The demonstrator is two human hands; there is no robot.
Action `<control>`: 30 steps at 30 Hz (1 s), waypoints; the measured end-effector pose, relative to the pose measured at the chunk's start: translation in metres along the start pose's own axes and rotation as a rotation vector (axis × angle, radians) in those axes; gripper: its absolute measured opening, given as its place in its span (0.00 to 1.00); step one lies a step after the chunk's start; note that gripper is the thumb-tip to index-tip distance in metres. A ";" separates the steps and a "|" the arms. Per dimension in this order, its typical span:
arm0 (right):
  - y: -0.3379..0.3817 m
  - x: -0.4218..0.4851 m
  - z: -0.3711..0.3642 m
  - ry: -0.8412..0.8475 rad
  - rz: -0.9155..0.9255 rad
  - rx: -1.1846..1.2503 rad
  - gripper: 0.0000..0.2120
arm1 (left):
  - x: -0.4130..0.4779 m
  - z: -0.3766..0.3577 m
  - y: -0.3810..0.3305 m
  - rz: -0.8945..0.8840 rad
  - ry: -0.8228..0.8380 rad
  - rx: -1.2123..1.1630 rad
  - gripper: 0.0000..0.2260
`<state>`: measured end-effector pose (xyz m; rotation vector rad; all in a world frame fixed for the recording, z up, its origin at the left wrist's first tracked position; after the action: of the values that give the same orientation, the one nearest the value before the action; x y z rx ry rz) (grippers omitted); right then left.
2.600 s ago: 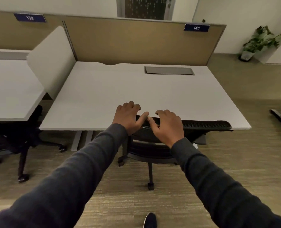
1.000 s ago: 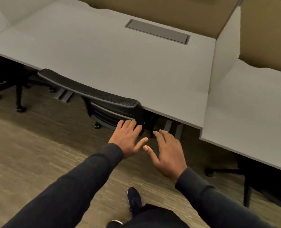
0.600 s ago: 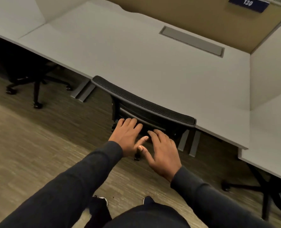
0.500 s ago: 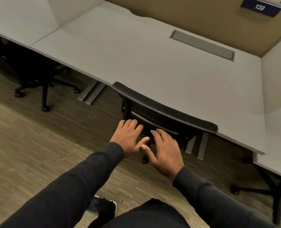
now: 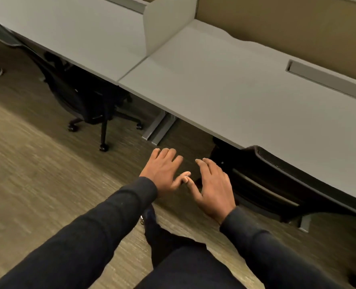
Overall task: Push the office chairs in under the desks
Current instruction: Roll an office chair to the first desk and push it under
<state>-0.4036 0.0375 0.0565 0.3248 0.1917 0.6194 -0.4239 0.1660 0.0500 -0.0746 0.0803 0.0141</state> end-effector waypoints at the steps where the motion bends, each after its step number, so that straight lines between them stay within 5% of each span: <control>1: 0.015 0.019 -0.005 -0.007 0.005 0.000 0.38 | 0.005 0.000 0.022 0.003 0.003 -0.005 0.30; 18: 0.235 0.318 -0.065 0.036 0.083 -0.016 0.35 | 0.095 0.037 0.375 0.105 0.019 0.016 0.26; 30: 0.424 0.426 -0.121 -0.047 0.048 0.047 0.33 | 0.082 0.064 0.592 0.015 -0.049 -0.042 0.28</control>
<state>-0.3238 0.6451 0.0602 0.3895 0.1535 0.6547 -0.3470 0.7623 0.0629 -0.1156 0.0319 0.0325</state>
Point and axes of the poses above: each hand's wrist, its own x-axis towards the middle knuckle, its own z-axis out of the back of the hand, y = z × x, the point moved 10 cm from there along x, towards the middle knuckle, and after that the axes turned 2 degrees about z, right-handed, at the moved point
